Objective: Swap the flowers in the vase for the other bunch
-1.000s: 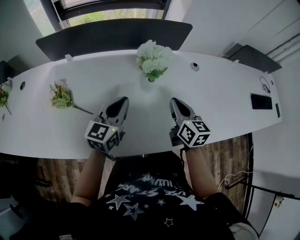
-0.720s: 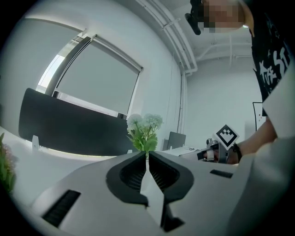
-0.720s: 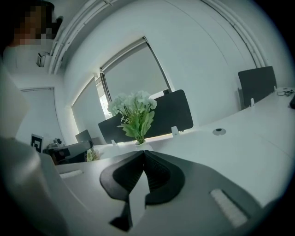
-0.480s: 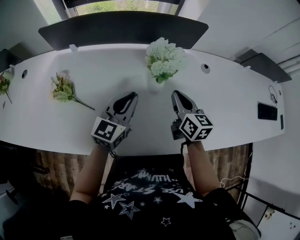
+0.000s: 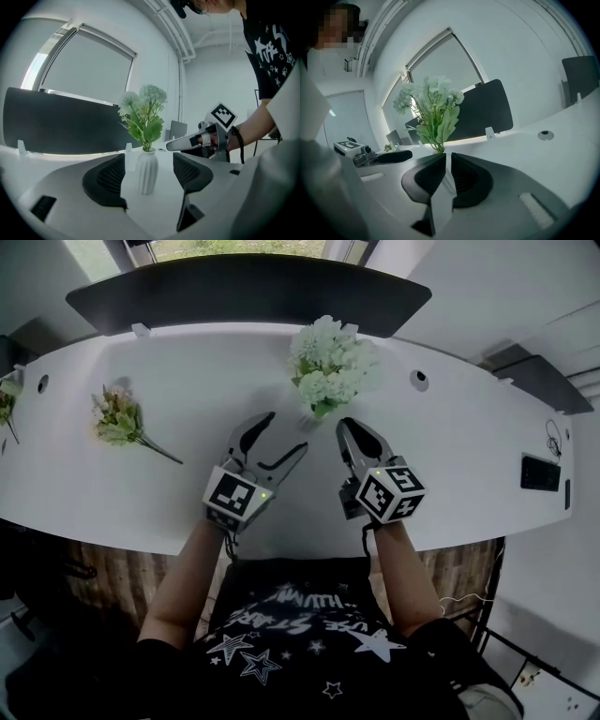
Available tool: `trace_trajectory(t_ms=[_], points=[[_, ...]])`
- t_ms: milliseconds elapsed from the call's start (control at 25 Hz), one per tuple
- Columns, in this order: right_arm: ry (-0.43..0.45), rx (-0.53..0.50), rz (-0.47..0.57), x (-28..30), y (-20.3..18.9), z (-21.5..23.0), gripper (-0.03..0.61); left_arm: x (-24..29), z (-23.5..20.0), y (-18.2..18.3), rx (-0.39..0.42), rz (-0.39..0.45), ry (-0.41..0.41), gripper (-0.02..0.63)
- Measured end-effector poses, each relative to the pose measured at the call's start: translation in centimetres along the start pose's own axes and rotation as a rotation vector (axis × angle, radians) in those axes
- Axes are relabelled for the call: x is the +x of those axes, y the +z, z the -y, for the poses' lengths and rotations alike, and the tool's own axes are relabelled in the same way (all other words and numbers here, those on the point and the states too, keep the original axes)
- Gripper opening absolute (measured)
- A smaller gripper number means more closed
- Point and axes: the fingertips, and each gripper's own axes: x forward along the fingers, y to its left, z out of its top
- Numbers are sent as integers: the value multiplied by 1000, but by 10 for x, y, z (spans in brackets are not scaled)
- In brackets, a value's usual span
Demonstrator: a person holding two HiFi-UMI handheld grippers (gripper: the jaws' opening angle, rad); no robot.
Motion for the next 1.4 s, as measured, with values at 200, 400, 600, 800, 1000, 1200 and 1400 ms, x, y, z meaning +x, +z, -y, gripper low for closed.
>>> trace_trajectory(t_ms=[200,400,600,800,1000,1200,1400], points=[[0,6,-8,2,0,9,8,30,4,-20,36,-51,-24,377],[27,24,-7,6,5,16,14,59,3,-40,22,-88,-56,379],[130,55,-69,14,2,11,86,76,-1,-52,57,-137,-69,379],[222,47,-96,22,5,-1,183,82,-9,-55,75,-130,-40,377],[270,19,-120,33,7,-12,209,87,-4,-51,83,-106,-66,376],[282,-7,-132,43,8,-16,209,91,-4,-50,88,-89,-56,321],[280,-28,-130,48,10,-17,209,91,-7,-49,79,-80,-54,285]])
